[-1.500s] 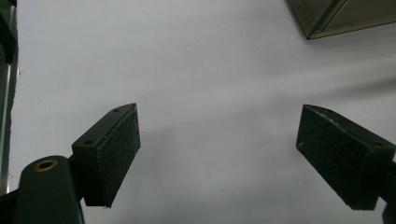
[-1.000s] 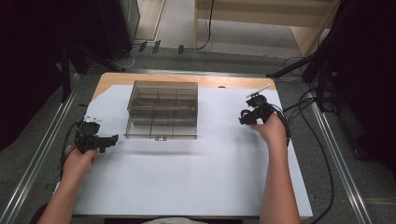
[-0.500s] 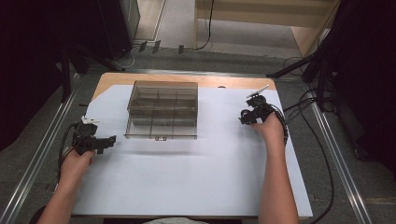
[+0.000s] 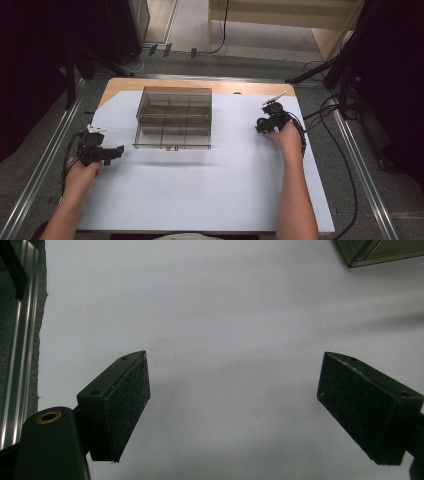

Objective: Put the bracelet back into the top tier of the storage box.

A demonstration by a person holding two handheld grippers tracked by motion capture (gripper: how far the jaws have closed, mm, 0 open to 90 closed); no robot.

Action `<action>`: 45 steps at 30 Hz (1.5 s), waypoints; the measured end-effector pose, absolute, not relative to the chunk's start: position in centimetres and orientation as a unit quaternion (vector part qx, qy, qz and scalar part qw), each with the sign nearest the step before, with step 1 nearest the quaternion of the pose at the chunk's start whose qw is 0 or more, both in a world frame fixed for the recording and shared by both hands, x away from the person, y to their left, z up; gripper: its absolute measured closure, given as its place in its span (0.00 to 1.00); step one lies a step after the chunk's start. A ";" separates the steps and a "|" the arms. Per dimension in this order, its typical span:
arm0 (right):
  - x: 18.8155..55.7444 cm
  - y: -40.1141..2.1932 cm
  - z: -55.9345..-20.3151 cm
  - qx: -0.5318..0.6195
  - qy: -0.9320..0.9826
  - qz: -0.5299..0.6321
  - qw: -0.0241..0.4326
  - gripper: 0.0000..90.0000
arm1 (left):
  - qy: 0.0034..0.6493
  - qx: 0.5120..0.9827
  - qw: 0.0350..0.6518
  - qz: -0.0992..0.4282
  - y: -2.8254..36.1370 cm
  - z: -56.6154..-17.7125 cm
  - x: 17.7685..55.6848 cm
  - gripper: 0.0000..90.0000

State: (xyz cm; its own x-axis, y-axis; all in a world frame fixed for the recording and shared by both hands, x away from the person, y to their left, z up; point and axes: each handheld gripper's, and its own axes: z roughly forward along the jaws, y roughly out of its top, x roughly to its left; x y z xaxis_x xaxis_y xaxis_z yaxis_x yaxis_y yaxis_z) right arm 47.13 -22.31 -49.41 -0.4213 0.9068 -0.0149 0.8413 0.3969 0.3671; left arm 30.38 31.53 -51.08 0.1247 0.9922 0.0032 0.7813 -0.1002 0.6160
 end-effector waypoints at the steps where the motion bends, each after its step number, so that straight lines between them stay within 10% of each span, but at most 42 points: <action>1: 47.1 -22.1 -49.3 0.529 0.828 0.151 0.105 0.51 | 0.626 0.708 0.244 0.217 31.6 -51.1 30.4 0.16; 17: 47.1 -21.9 -48.8 0.555 0.816 0.138 0.082 0.87 | 0.626 0.708 0.244 0.217 31.6 -51.1 30.4 0.16; 45: 45.4 -20.5 -46.4 0.561 0.812 0.161 0.025 0.88 | 0.623 0.710 0.249 0.216 31.4 -51.0 30.8 0.16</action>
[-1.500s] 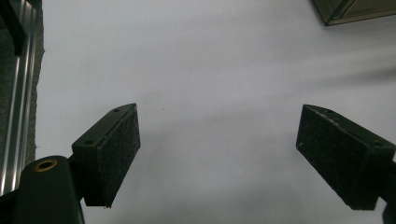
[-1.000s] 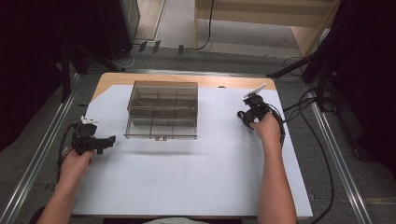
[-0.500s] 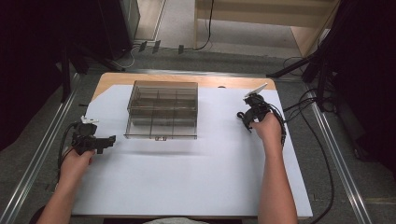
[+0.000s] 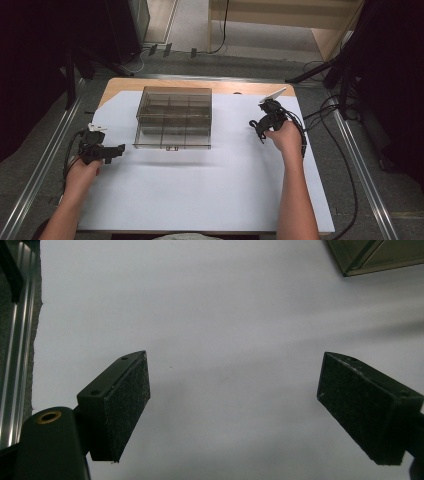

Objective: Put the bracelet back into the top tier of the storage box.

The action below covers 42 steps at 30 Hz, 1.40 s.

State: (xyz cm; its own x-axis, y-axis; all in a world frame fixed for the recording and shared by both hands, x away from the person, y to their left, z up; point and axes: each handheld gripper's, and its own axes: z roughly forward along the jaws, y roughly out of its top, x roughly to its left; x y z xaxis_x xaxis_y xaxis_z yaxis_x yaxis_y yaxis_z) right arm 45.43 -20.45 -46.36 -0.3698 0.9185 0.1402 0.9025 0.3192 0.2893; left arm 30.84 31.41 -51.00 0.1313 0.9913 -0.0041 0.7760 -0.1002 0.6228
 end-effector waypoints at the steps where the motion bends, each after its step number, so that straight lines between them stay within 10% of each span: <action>1: 45.3 -20.3 -46.3 0.558 0.814 0.160 0.022 0.88 | 0.623 0.709 0.249 0.216 31.4 -51.0 30.9 0.17; 42: 41.7 -14.5 -41.9 0.483 0.853 0.200 -0.003 0.88 | 0.617 0.714 0.254 0.212 30.9 -51.0 31.3 0.16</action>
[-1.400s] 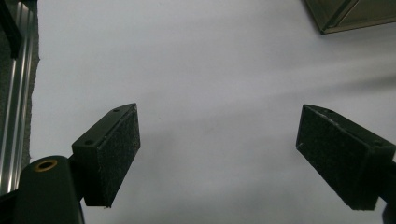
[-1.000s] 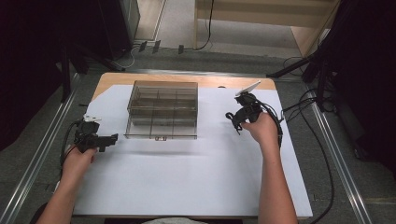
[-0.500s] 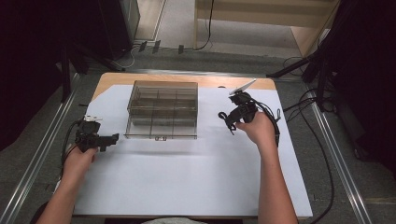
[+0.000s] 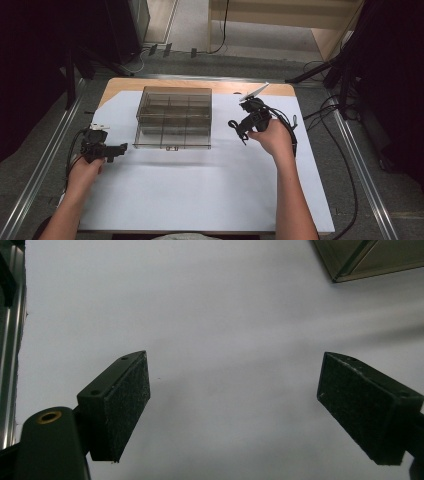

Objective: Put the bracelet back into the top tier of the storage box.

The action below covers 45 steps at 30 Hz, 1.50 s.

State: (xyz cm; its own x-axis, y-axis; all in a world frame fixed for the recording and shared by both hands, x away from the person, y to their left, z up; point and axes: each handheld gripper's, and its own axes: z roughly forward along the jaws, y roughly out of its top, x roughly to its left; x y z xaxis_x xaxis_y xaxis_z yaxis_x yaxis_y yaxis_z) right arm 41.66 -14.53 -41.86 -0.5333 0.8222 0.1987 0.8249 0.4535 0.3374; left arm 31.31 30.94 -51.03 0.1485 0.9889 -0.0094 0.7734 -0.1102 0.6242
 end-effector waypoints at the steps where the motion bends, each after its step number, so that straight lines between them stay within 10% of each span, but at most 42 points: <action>1: 41.4 -14.2 -41.5 -0.475 -0.856 -0.205 -0.004 0.88 | 0.617 0.714 0.253 0.212 30.9 -51.0 31.3 0.16; 45: 38.7 -8.6 -38.7 -0.386 -0.890 -0.244 0.015 0.88 | 0.626 0.707 0.248 0.217 31.5 -51.0 30.6 0.16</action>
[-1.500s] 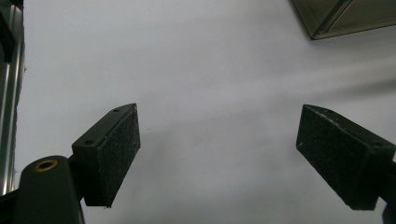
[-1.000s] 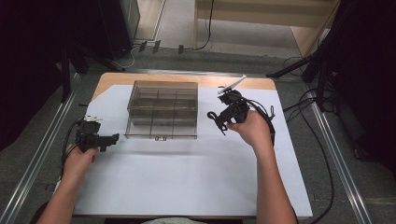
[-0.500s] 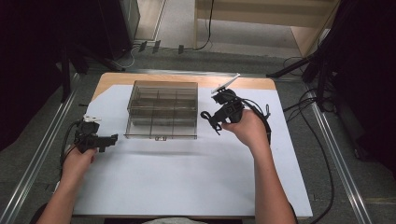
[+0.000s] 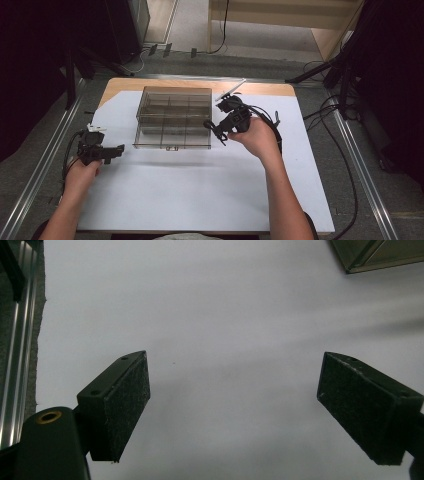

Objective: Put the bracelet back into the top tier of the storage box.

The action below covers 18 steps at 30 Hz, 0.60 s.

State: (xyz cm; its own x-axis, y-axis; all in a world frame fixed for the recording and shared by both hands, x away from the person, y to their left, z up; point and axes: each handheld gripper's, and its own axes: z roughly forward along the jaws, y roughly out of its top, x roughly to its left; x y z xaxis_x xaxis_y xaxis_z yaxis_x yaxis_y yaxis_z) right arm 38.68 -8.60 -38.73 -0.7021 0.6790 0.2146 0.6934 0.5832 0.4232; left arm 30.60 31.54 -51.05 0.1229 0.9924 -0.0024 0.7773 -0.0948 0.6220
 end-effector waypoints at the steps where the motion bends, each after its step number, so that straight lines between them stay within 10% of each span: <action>1: 38.7 -8.6 -38.7 -0.386 -0.890 -0.244 0.015 0.88 | 0.626 0.707 0.248 0.217 31.5 -51.0 30.6 0.16; 18: 38.7 -6.7 -39.6 -0.371 -0.899 -0.235 0.010 0.88 | 0.619 0.712 0.251 0.216 31.1 -51.1 31.2 0.17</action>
State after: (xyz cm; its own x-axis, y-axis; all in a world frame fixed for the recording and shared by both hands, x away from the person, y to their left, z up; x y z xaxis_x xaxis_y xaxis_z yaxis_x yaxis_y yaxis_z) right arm 38.75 -6.73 -39.61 -0.7250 0.6613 0.1922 0.6710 0.6152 0.4139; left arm 31.19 31.06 -51.06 0.1399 0.9902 -0.0024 0.7730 -0.1077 0.6252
